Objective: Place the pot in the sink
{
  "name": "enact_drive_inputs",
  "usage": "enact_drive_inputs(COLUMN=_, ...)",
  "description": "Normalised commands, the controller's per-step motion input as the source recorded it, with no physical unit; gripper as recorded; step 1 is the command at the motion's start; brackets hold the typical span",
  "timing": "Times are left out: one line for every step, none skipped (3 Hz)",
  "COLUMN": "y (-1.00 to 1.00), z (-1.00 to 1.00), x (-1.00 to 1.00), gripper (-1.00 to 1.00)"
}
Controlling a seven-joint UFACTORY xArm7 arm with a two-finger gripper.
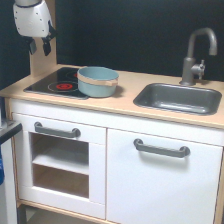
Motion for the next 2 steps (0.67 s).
enact_drive_inputs(y=-0.09, z=-0.09, x=0.13, gripper=1.0)
enact_drive_inputs(y=-0.1, z=-0.09, x=0.15, gripper=1.0)
